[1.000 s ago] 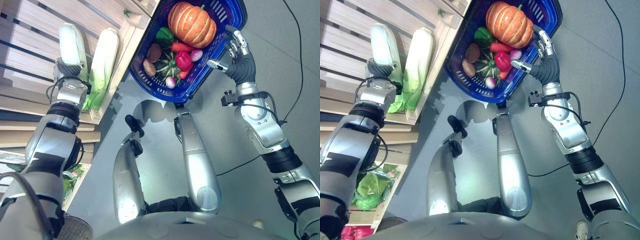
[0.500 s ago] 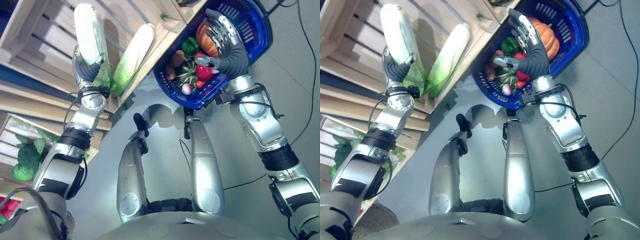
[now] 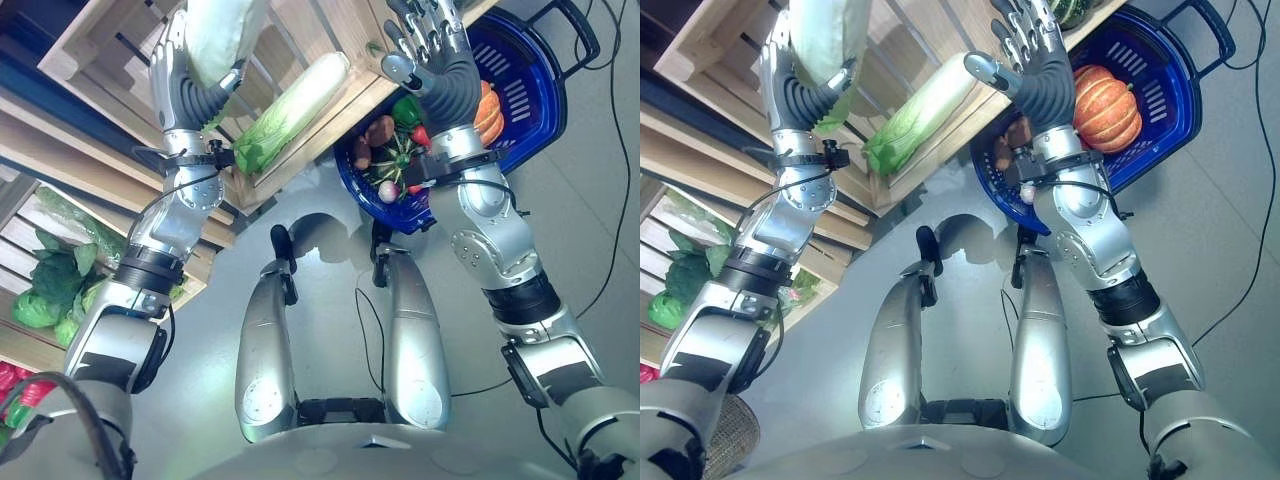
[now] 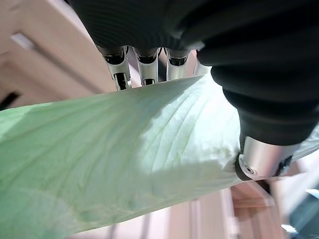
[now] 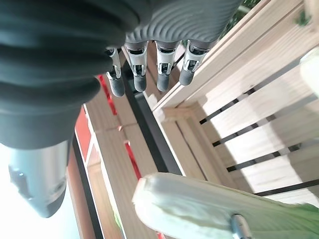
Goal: Pick up fruits and vegetables into the basket
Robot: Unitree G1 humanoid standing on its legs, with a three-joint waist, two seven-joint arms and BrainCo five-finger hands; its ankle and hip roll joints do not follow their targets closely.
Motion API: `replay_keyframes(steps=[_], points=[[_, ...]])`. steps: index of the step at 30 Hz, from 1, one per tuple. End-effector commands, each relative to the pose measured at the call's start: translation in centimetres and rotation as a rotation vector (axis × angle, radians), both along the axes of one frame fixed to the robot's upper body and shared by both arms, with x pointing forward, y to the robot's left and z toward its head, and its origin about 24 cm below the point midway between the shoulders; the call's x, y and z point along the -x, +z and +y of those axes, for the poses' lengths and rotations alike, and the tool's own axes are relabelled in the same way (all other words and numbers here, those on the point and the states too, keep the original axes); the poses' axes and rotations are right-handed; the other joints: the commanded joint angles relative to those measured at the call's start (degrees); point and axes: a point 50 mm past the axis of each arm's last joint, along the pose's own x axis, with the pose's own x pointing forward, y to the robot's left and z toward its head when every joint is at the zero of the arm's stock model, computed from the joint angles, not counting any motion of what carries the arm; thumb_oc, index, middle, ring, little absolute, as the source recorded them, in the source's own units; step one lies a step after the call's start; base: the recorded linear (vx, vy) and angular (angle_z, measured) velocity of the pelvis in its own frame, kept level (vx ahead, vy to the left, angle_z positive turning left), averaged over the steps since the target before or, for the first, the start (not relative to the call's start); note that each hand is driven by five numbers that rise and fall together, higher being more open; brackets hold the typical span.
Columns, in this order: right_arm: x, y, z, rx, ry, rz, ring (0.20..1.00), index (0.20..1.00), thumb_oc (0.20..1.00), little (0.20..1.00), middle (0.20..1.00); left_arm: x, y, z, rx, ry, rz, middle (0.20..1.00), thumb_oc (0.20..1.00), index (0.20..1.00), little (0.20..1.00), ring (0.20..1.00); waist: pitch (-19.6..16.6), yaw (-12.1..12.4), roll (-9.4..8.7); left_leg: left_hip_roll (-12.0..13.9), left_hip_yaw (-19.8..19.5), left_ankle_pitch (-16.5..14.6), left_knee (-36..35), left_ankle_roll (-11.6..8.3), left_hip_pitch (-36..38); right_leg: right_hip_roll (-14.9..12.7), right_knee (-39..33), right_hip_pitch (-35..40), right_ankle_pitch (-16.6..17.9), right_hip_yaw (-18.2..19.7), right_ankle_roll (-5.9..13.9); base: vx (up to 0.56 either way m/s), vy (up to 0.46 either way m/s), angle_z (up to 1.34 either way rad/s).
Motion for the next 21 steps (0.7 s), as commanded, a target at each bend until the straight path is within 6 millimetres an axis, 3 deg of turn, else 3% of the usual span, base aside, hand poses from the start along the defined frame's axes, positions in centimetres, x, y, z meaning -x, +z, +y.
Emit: replay_keyframes(steps=[1, 7, 16, 21], points=[[2.2, 3.1, 1.0, -0.104, -0.001, -0.166, 1.000, 1.000, 1.000, 1.000, 1.000, 2.0, 3.8, -2.0, -0.109, -0.089, -0.240, 0.200, 0.200, 0.200, 0.200, 0.200, -1.73, -0.44, -2.10, -2.50, 4.29, -2.30, 0.91, 3.20, -0.47, 1.35, -3.78, 3.39, -0.10, -0.03, 3.39, -0.02, -0.032, 0.01], [0.9, 2.3, 1.3, -0.138, -0.061, -0.068, 1.000, 1.000, 1.000, 1.000, 1.000, 2.3, 3.8, -4.0, -0.220, -0.099, -0.267, 0.200, 0.200, 0.200, 0.200, 0.200, -1.73, -0.10, -3.01, -2.23, 4.19, -2.73, 1.05, 3.29, 0.75, 1.25, -4.49, 5.03, 0.28, -0.38, 3.83, -0.01, -0.042, 0.02], [-1.1, 0.4, 0.2, -0.216, -0.227, 0.081, 1.000, 1.000, 1.000, 1.000, 1.000, 2.1, 3.1, -5.7, -0.337, -0.085, -0.248, 0.200, 0.200, 0.200, 0.200, 0.200, -1.73, -0.15, -3.71, -1.88, 4.18, -3.26, 1.12, 3.35, 2.17, 1.20, -4.98, 6.69, 0.46, -0.28, 4.32, 0.00, -0.014, 0.03], [-2.0, -1.8, 1.7, -0.295, 0.023, 0.300, 1.000, 1.000, 1.000, 1.000, 1.000, 2.3, 3.0, -6.6, -0.372, -0.097, -0.273, 0.200, 0.200, 0.200, 0.200, 0.200, -1.73, 0.04, -4.01, -1.75, 4.21, -3.36, 0.99, 3.39, 3.08, 1.00, -5.13, 7.52, 0.50, -0.32, 4.39, 0.00, -0.007, 0.00]])
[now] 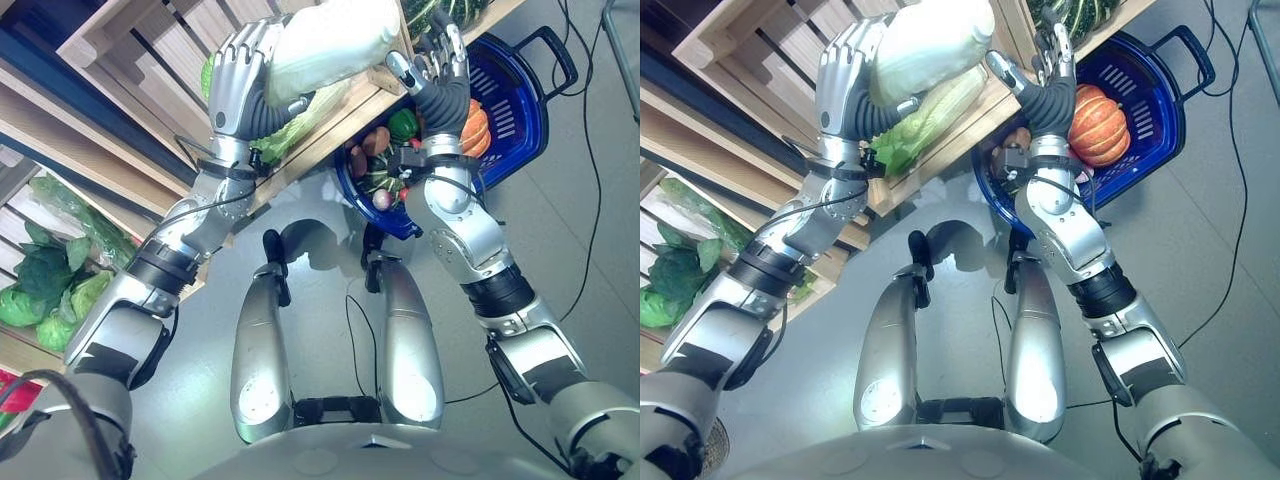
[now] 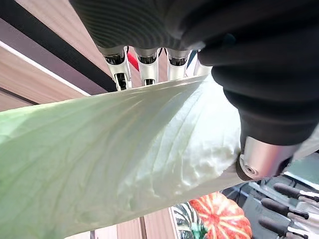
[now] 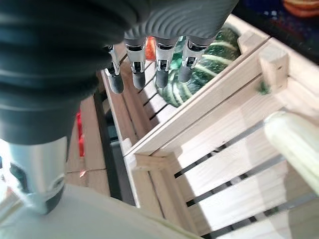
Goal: Pick up fruits and vegetables into the basket
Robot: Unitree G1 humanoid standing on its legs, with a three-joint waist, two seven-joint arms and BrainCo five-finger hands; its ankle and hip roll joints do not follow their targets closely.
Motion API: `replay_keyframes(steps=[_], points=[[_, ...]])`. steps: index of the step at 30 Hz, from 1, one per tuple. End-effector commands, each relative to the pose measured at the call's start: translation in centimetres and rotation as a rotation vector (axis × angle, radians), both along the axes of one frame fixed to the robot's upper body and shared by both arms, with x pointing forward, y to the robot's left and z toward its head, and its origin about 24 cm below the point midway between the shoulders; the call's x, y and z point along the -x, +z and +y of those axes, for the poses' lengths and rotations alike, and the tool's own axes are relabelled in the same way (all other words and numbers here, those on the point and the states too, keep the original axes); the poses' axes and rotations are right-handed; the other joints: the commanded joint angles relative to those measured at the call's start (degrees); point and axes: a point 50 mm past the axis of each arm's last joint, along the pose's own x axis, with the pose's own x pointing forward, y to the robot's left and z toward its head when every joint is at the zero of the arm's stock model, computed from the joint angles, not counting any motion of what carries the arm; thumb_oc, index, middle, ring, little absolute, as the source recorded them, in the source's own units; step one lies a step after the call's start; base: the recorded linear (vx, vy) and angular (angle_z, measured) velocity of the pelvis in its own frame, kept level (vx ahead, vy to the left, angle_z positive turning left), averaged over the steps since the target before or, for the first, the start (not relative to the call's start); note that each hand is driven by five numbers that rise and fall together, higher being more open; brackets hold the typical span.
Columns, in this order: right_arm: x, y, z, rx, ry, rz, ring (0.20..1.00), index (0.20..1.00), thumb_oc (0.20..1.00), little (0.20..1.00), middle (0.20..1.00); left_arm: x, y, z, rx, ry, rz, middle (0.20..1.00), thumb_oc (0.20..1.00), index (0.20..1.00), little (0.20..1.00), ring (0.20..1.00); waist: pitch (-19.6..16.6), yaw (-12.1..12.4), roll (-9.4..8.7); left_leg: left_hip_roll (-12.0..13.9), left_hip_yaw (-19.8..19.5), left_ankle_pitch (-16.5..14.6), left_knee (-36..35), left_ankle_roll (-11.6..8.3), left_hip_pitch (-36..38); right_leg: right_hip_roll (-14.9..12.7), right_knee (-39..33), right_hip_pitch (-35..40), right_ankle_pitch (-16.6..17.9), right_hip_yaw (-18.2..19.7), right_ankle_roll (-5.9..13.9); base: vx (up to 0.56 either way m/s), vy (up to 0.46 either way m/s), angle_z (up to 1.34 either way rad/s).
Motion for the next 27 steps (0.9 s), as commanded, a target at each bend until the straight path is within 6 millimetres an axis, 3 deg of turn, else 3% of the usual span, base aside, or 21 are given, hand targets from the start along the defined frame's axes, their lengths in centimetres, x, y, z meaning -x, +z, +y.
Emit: replay_keyframes(steps=[1, 7, 14, 27], points=[[0.8, 1.5, 2.5, -0.163, 0.246, -0.029, 1.000, 1.000, 1.000, 1.000, 1.000, 2.0, 3.5, -2.2, -0.043, -0.110, -0.210, 0.200, 0.200, 0.200, 0.200, 0.200, -2.48, 0.68, -1.94, -1.78, 5.24, -2.58, -0.13, 2.57, 1.00, 0.93, -2.33, 2.65, -0.64, 0.60, 3.52, 0.00, -0.043, 0.00], [0.6, 0.5, 3.7, -0.233, 0.354, 0.024, 1.000, 1.000, 1.000, 1.000, 1.000, 2.0, 3.3, -3.2, -0.102, -0.121, -0.182, 0.200, 0.200, 0.200, 0.200, 0.200, -2.48, 1.21, -2.17, -1.89, 4.98, -2.52, -0.19, 2.61, 1.68, 0.71, -2.34, 3.52, -0.60, 0.01, 3.59, 0.00, -0.031, 0.02], [1.4, 1.1, 5.7, -0.251, 0.608, 0.001, 1.000, 1.000, 1.000, 1.000, 1.000, 1.7, 2.1, -4.6, -0.188, -0.150, -0.047, 0.200, 0.200, 0.200, 0.200, 0.200, -2.48, 1.82, -2.37, -2.06, 4.45, -2.56, -0.23, 2.74, 2.16, 0.36, -2.39, 4.23, -0.56, -0.70, 3.79, 0.00, -0.014, 0.01], [2.6, 4.4, 5.5, -0.021, 0.588, -0.272, 1.000, 1.000, 1.000, 1.000, 1.000, 1.4, 0.1, -6.1, -0.400, -0.131, 0.218, 0.200, 0.200, 0.200, 0.200, 0.200, -2.48, 2.44, -2.01, -2.80, 3.47, -2.93, -0.53, 3.02, 2.22, -0.36, -3.16, 4.75, -0.36, -1.65, 4.59, 0.00, 0.001, 0.02]])
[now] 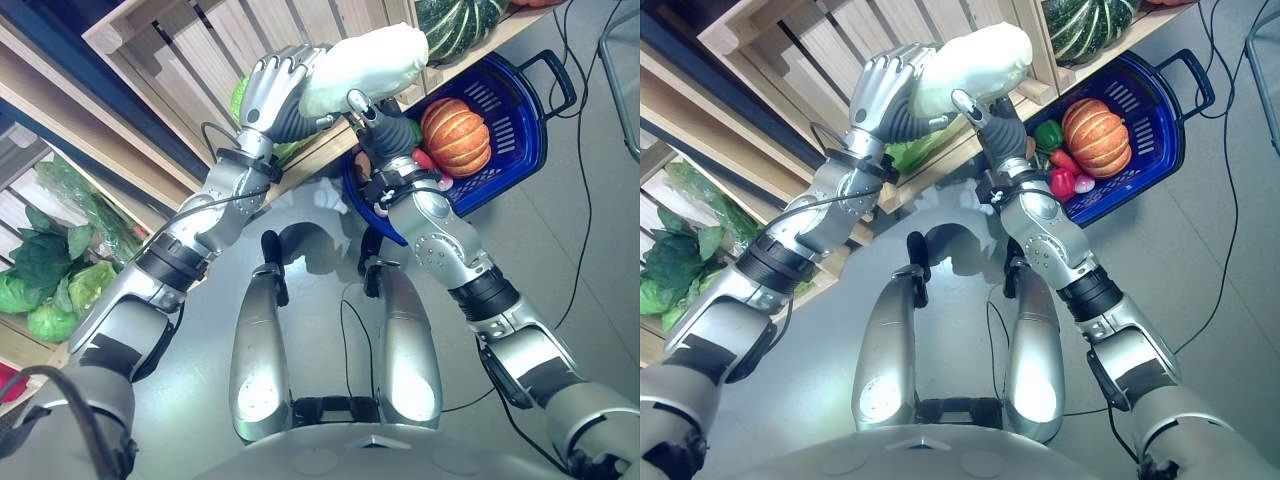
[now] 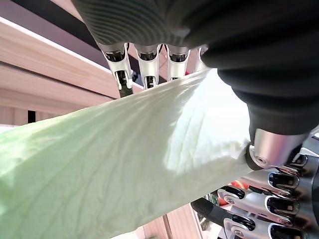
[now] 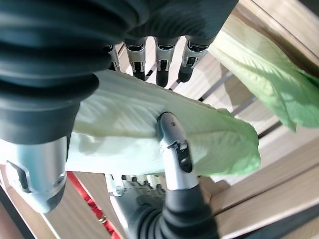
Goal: Pick up fruits and vegetables into the basket
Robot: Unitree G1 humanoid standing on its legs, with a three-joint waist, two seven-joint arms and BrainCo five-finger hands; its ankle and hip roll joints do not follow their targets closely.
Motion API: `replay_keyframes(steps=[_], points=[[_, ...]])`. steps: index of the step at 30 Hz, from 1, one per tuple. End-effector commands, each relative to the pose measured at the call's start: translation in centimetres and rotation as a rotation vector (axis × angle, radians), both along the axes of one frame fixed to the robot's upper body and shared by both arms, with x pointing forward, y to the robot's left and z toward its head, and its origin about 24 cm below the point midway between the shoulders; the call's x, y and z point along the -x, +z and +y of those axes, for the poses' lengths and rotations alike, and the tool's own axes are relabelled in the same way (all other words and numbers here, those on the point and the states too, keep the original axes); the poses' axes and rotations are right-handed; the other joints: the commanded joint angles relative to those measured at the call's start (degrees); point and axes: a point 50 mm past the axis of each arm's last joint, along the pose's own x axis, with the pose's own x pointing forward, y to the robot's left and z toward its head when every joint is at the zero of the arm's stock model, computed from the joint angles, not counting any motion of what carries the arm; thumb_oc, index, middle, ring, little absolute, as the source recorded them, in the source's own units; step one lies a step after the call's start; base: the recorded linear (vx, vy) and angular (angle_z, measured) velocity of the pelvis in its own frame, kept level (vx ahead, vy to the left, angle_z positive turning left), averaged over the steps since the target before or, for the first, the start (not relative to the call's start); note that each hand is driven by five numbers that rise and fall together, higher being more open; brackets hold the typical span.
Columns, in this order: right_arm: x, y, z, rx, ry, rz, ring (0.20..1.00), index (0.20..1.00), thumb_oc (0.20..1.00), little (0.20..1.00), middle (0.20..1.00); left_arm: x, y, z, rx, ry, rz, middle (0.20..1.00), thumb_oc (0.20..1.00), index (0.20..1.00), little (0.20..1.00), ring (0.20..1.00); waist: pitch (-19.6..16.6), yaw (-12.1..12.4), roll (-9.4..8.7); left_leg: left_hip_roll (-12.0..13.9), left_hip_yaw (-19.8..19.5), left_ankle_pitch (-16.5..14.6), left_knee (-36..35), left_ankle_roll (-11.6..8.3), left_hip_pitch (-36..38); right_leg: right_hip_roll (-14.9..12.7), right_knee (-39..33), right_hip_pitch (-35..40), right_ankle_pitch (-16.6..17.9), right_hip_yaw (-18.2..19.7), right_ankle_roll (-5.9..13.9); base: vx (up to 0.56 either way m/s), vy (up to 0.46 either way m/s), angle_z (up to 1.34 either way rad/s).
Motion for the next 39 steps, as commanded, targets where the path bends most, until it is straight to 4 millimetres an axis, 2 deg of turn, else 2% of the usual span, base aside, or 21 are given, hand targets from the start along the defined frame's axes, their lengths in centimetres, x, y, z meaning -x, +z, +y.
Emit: replay_keyframes(steps=[1, 4, 5, 8, 14, 16, 17, 18, 19, 21, 22, 27, 28, 30, 31, 32, 34, 39], points=[[2.8, 7.1, 2.6, -0.045, 0.155, -0.376, 1.000, 1.000, 1.000, 1.000, 1.000, 2.1, -0.3, -3.3, -0.161, -0.137, 0.007, 0.200, 0.200, 0.200, 0.200, 0.200, -2.60, 0.28, -0.59, -2.72, 4.76, -2.89, -1.02, 2.89, 1.95, -0.17, -2.52, 2.97, -0.41, 0.02, 4.61, 0.00, 0.000, 0.00], [2.4, 7.5, 2.0, 0.013, 0.038, -0.395, 1.000, 1.000, 1.000, 1.000, 1.000, 2.0, -0.8, -3.4, -0.225, -0.119, 0.028, 0.200, 0.200, 0.200, 0.200, 0.200, -2.60, 0.18, -0.41, -2.79, 4.67, -2.49, -1.19, 2.96, 1.75, -0.30, -2.98, 2.82, 0.16, 0.07, 4.66, 0.00, 0.011, 0.01], [2.1, 7.5, 1.4, 0.034, -0.050, -0.405, 1.000, 1.000, 1.000, 1.000, 1.000, 2.0, -1.1, -3.3, -0.250, -0.108, 0.035, 0.200, 0.200, 0.200, 0.200, 0.200, -2.60, 0.12, -0.36, -2.72, 4.77, -3.03, -1.09, 2.90, 2.14, -0.35, -3.00, 3.23, -0.31, 0.11, 4.74, -0.01, 0.031, 0.01], [1.9, 7.8, 0.2, 0.001, -0.176, -0.420, 1.000, 1.000, 1.000, 1.000, 1.000, 1.9, -1.7, -3.0, -0.283, -0.078, 0.018, 0.200, 0.200, 0.200, 0.200, 0.200, -2.60, -0.14, -0.17, -2.65, 5.02, -2.69, -1.53, 2.98, 2.09, -0.43, -3.67, 3.19, 0.19, 0.15, 4.76, 0.00, 0.044, 0.00], [1.8, 7.5, -0.5, -0.116, -0.184, -0.378, 1.000, 1.000, 1.000, 1.000, 1.000, 1.8, -4.0, -3.0, -0.324, -0.039, -0.001, 0.200, 0.200, 0.200, 0.200, 0.200, -2.60, -0.52, 0.12, -2.60, 5.25, -2.74, -1.84, 3.02, 2.07, -0.47, -4.18, 3.04, 0.43, 0.60, 4.81, -0.02, 0.024, -0.01], [1.7, 7.1, -0.4, -0.169, -0.165, -0.347, 1.000, 1.000, 1.000, 1.000, 1.000, 1.8, -5.6, -3.0, -0.362, -0.011, -0.033, 0.200, 0.200, 0.200, 0.200, 0.200, -2.60, -0.54, 0.19, -2.54, 5.31, -2.71, -1.95, 2.97, 2.01, -0.67, -4.54, 3.04, 0.62, 0.67, 4.78, 0.00, 0.009, -0.02], [1.6, 6.9, -0.3, -0.178, -0.170, -0.323, 0.718, 0.718, 0.718, 0.718, 0.718, 1.8, -6.2, -3.0, -0.377, 0.002, -0.063, 0.200, 0.200, 0.200, 0.200, 0.200, -2.60, -0.48, 0.14, -2.52, 5.29, -2.70, -2.02, 2.98, 2.09, -0.77, -4.68, 3.11, 0.71, 0.65, 4.75, 0.00, 0.004, -0.05], [1.5, 6.7, -0.3, -0.188, -0.170, -0.304, 0.376, 0.376, 0.376, 0.376, 0.376, 1.8, -6.7, -3.0, -0.395, 0.016, -0.084, 0.200, 0.200, 0.200, 0.200, 0.200, -2.60, -0.44, 0.10, -2.51, 5.33, -2.69, -2.05, 2.98, 2.20, -0.80, -4.77, 3.20, 0.77, 0.66, 4.73, 0.00, -0.005, -0.06], [1.4, 6.5, -0.2, -0.215, -0.161, -0.283, 0.200, 0.200, 0.200, 0.200, 0.200, 1.8, -7.3, -3.0, -0.411, 0.030, -0.104, 0.200, 0.200, 0.200, 0.200, 0.200, -2.60, -0.35, 0.02, -2.53, 5.40, -2.73, -2.08, 3.00, 2.28, -0.88, -4.96, 3.30, 0.86, 0.65, 4.69, 0.00, -0.011, -0.06], [1.3, 6.4, -0.1, -0.237, -0.165, -0.267, 0.200, 0.200, 0.200, 0.200, 0.200, 2.0, -8.2, -3.1, -0.419, 0.037, -0.113, 0.200, 0.200, 0.200, 0.200, 0.200, -2.60, -0.18, -0.27, -2.48, 5.43, -2.75, -2.11, 2.96, 2.34, -0.96, -5.19, 3.42, 0.99, 0.61, 4.64, 0.00, -0.008, -0.02], [1.2, 6.2, 0.0, -0.282, -0.136, -0.253, 0.200, 0.200, 0.200, 0.200, 0.200, 2.1, -9.5, -3.4, -0.411, 0.031, -0.084, 0.200, 0.200, 0.200, 0.200, 0.200, -2.60, 0.05, -0.62, -2.29, 5.51, -3.37, -1.83, 2.82, 2.75, -1.00, -5.10, 3.88, 0.54, 0.58, 4.69, 0.00, 0.000, 0.00], [1.2, 6.0, 0.7, -0.323, -0.072, -0.257, 0.200, 0.200, 0.200, 0.200, 0.200, 2.3, -11.6, -3.7, -0.357, 0.051, -0.026, 0.200, 0.200, 0.200, 0.200, 0.200, -2.60, 0.50, -1.19, -2.19, 5.50, -3.42, -1.81, 2.72, 2.89, -1.04, -5.17, 4.13, 0.60, 0.39, 4.62, 0.01, -0.028, 0.00], [1.3, 6.0, 1.1, -0.308, -0.051, -0.253, 0.200, 0.200, 0.200, 0.200, 0.200, 2.3, -11.7, -3.7, -0.324, 0.064, -0.034, 0.307, 0.307, 0.307, 0.307, 0.307, -2.60, 0.62, -1.25, -2.19, 5.45, -3.37, -1.97, 2.74, 3.06, -1.11, -5.26, 4.23, 0.66, 0.32, 4.61, 0.00, 0.000, 0.00], [1.1, 5.8, 1.4, -0.285, -0.031, -0.238, 0.200, 0.200, 0.200, 0.200, 0.200, 2.2, -11.7, -3.4, -0.282, 0.082, -0.053, 0.912, 0.912, 0.912, 0.912, 0.912, -2.60, 0.76, -1.29, -2.24, 5.42, -3.32, -1.90, 2.77, 3.06, -1.22, -5.30, 4.28, 0.75, 0.21, 4.54, 0.00, 0.000, 0.00], [1.0, 5.7, 1.4, -0.279, -0.027, -0.235, 0.200, 0.200, 0.200, 0.200, 0.200, 2.2, -11.7, -3.3, -0.271, 0.087, -0.056, 0.868, 0.868, 0.868, 0.868, 0.868, -2.60, 0.77, -1.30, -2.24, 5.42, -3.31, -1.85, 2.78, 3.01, -1.23, -5.28, 4.26, 0.76, 0.18, 4.51, 0.00, 0.000, 0.00], [0.9, 5.6, 1.4, -0.269, -0.028, -0.228, 0.200, 0.200, 0.200, 0.200, 0.200, 2.0, -11.5, -3.0, -0.243, 0.101, -0.069, 0.558, 0.558, 0.558, 0.558, 0.558, -2.60, 0.83, -1.30, -2.21, 5.39, -3.25, -1.81, 2.73, 3.00, -1.29, -5.24, 4.26, 0.78, 0.08, 4.47, 0.00, 0.000, 0.00], [0.6, 5.5, 1.2, -0.262, -0.033, -0.220, 0.200, 0.200, 0.200, 0.200, 0.200, 1.7, -11.4, -2.4, -0.210, 0.131, -0.073, 0.200, 0.200, 0.200, 0.200, 0.200, -2.60, 0.95, -1.33, -2.26, 5.21, -3.18, -1.77, 2.74, 3.05, -1.32, -5.10, 4.33, 0.74, -0.05, 4.45, 0.00, 0.000, 0.00], [0.5, 5.7, 0.3, -0.231, -0.085, -0.252, 0.200, 0.200, 0.200, 0.200, 0.200, 1.3, -10.8, -1.2, -0.162, 0.194, -0.044, 0.200, 0.200, 0.200, 0.200, 0.200, -2.60, 0.87, -1.14, -2.45, 4.94, -2.94, -2.02, 2.74, 3.16, -1.16, -4.88, 4.24, 0.72, -0.11, 4.56, 0.00, -0.006, 0.04]])
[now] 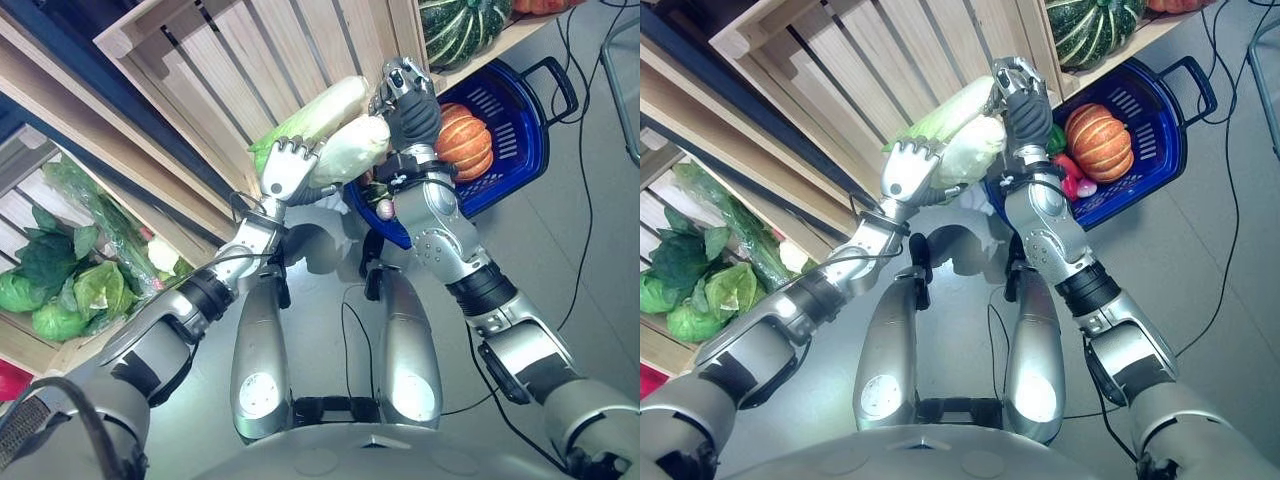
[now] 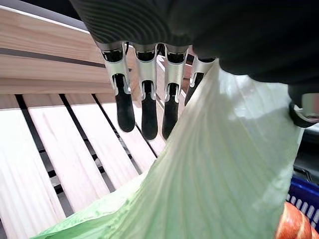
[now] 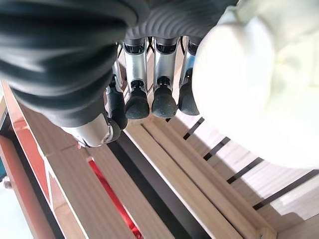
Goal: Pick up fruits and vegetables into the basket
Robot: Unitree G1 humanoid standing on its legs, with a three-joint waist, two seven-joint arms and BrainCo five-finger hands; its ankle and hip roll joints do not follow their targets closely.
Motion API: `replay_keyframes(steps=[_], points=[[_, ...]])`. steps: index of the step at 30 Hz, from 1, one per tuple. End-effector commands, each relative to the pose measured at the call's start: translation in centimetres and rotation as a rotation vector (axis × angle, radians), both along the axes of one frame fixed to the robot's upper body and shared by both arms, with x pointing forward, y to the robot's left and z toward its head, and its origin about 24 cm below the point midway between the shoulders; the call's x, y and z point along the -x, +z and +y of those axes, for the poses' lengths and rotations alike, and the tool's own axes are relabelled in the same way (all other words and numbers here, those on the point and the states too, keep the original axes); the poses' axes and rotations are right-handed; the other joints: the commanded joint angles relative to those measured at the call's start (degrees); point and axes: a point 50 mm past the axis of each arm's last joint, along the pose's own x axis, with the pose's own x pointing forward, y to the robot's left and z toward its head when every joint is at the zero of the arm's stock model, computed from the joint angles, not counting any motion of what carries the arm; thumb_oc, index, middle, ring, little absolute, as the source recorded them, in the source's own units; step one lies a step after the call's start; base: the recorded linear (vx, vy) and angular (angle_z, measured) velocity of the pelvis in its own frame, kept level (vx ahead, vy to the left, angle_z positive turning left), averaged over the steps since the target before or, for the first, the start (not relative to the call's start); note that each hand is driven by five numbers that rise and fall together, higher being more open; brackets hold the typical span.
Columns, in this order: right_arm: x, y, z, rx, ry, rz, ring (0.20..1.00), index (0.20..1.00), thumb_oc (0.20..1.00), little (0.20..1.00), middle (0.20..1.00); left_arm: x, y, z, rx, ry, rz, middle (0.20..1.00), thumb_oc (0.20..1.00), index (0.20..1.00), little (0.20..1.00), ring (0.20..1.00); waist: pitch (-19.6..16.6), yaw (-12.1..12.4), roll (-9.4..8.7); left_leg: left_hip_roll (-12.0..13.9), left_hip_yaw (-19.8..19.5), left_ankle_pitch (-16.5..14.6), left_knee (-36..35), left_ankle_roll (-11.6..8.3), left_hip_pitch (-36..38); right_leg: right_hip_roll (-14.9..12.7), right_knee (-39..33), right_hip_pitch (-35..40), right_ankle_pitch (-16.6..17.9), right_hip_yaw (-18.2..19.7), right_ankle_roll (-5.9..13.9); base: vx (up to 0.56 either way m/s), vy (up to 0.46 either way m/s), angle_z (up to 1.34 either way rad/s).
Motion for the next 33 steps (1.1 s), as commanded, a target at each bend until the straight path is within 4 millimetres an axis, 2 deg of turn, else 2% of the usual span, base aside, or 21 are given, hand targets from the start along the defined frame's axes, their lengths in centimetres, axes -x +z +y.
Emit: replay_keyframes(steps=[1, 7, 8, 9, 14, 20, 27, 29, 33], points=[[1.1, 3.8, 1.1, -0.046, 0.058, -0.174, 0.200, 0.200, 0.200, 0.200, 0.200, 0.8, 0.2, -0.9, 0.080, -0.024, 0.003, 0.200, 0.200, 0.200, 0.200, 0.200, -2.59, -0.03, -1.14, -2.30, 4.10, -3.18, -0.29, 2.48, 1.00, -1.03, -3.10, 2.36, 0.16, -0.16, 4.28, 0.00, 0.000, 0.00], [1.1, 3.8, 0.1, -0.051, -0.010, -0.194, 0.200, 0.200, 0.200, 0.200, 0.200, 0.8, 1.1, -0.6, 0.150, -0.033, 0.041, 0.200, 0.200, 0.200, 0.200, 0.200, -2.59, -0.24, -1.02, -2.36, 4.02, -3.18, -0.37, 2.58, 1.20, -0.91, -3.11, 2.57, 0.11, -0.27, 4.28, 0.00, 0.000, 0.00], [1.2, 4.0, -0.2, -0.051, -0.024, -0.208, 0.906, 0.906, 0.906, 0.906, 0.906, 0.8, 1.4, -0.6, 0.164, -0.037, 0.043, 0.200, 0.200, 0.200, 0.200, 0.200, -2.59, -0.35, -0.96, -2.36, 4.04, -3.21, -0.40, 2.54, 1.16, -0.86, -3.10, 2.54, 0.06, -0.25, 4.32, 0.00, 0.000, 0.00], [1.3, 4.1, -0.3, -0.050, -0.027, -0.216, 1.000, 1.000, 1.000, 1.000, 1.000, 0.8, 1.5, -0.6, 0.168, -0.040, 0.044, 0.200, 0.200, 0.200, 0.200, 0.200, -2.59, -0.38, -0.94, -2.38, 4.03, -3.20, -0.44, 2.53, 1.16, -0.84, -3.13, 2.54, 0.08, -0.22, 4.34, 0.00, 0.000, 0.00], [1.7, 5.2, -0.7, -0.031, -0.043, -0.286, 1.000, 1.000, 1.000, 1.000, 1.000, 0.8, 2.2, -0.5, 0.198, -0.051, 0.055, 0.200, 0.200, 0.200, 0.200, 0.200, -2.59, -0.45, -0.70, -2.50, 4.17, -3.45, -0.34, 2.54, 1.29, -0.96, -3.11, 2.61, -0.01, -0.40, 4.46, 0.00, 0.000, 0.00], [2.6, 6.9, -1.9, -0.038, -0.087, -0.389, 1.000, 1.000, 1.000, 1.000, 1.000, 0.8, 3.2, 0.6, 0.248, -0.048, 0.081, 0.200, 0.200, 0.200, 0.200, 0.200, -2.59, -0.64, 0.13, -2.77, 4.31, -3.69, -0.45, 2.65, 1.81, -1.09, -3.19, 2.95, -0.17, -0.39, 4.69, -0.01, 0.034, 0.00], [3.6, 8.3, -3.4, 0.065, -0.307, -0.469, 1.000, 1.000, 1.000, 1.000, 1.000, 0.8, 3.4, 1.9, 0.350, -0.003, 0.088, 0.200, 0.200, 0.200, 0.200, 0.200, -2.59, -1.17, 0.63, -2.95, 4.50, -3.32, -1.04, 2.75, 2.44, -1.19, -3.82, 3.49, 0.25, -0.29, 4.81, -0.01, 0.033, -0.01], [3.5, 8.2, -4.3, 0.124, -0.418, -0.442, 1.000, 1.000, 1.000, 1.000, 1.000, 0.7, 3.7, 2.9, 0.394, 0.034, 0.055, 0.200, 0.200, 0.200, 0.200, 0.200, -2.59, -1.41, 0.53, -2.88, 4.57, -3.94, -0.67, 2.70, 3.03, -1.09, -3.52, 4.03, -0.34, -0.05, 4.89, 0.00, 0.023, -0.01], [2.9, 7.6, -5.6, 0.203, -0.510, -0.376, 1.000, 1.000, 1.000, 1.000, 1.000, 0.5, 4.5, 4.4, 0.435, 0.074, -0.006, 0.200, 0.200, 0.200, 0.200, 0.200, -2.59, -1.74, 0.10, -2.73, 4.83, -3.88, -0.89, 2.73, 3.69, -0.91, -3.86, 4.72, -0.32, 0.11, 4.93, 0.00, 0.000, 0.00]])
